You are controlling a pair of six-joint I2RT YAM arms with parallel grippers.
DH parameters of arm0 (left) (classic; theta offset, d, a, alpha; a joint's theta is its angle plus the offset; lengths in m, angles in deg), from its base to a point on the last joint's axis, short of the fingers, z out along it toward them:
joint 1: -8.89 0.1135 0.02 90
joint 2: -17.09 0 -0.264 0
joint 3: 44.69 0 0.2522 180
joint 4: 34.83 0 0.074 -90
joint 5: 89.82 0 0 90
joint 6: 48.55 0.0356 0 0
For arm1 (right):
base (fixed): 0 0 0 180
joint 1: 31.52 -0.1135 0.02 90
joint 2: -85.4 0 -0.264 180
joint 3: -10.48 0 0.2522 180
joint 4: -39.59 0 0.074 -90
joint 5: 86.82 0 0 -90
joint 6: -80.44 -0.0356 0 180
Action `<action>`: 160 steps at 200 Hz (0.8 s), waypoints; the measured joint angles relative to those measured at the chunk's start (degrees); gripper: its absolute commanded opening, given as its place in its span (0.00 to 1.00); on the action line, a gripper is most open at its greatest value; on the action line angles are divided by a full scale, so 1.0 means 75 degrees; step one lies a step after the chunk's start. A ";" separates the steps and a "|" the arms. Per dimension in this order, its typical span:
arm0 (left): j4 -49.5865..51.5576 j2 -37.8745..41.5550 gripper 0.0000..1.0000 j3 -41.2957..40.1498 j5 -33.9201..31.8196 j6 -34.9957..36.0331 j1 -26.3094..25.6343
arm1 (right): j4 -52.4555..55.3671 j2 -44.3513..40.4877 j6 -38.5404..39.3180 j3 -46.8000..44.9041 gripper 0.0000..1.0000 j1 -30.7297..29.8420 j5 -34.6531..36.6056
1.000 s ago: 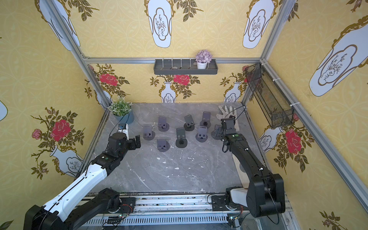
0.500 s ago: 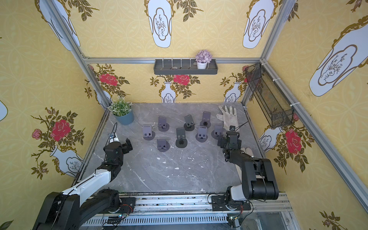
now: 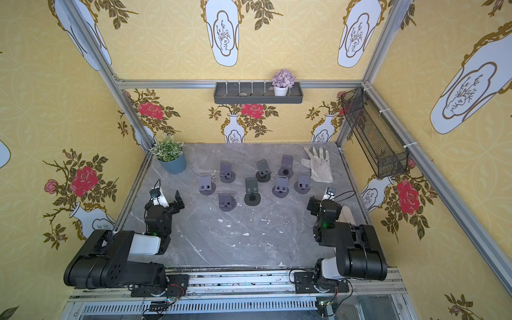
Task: Open the phone stand
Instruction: Reset both arms
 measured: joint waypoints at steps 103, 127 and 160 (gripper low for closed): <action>-0.0723 -0.0055 0.99 0.0096 0.0178 0.0219 -0.0076 | -0.0297 0.0000 -0.0114 0.0006 0.98 0.0102 -0.0140; -0.0720 -0.0064 0.99 0.0099 0.0178 0.0221 -0.0087 | -0.0297 0.0000 -0.0114 0.0006 0.98 0.0102 -0.0143; -0.0717 -0.0079 0.99 0.0137 0.0181 0.0245 -0.0087 | -0.0297 0.0000 -0.0117 0.0006 0.98 0.0102 -0.0143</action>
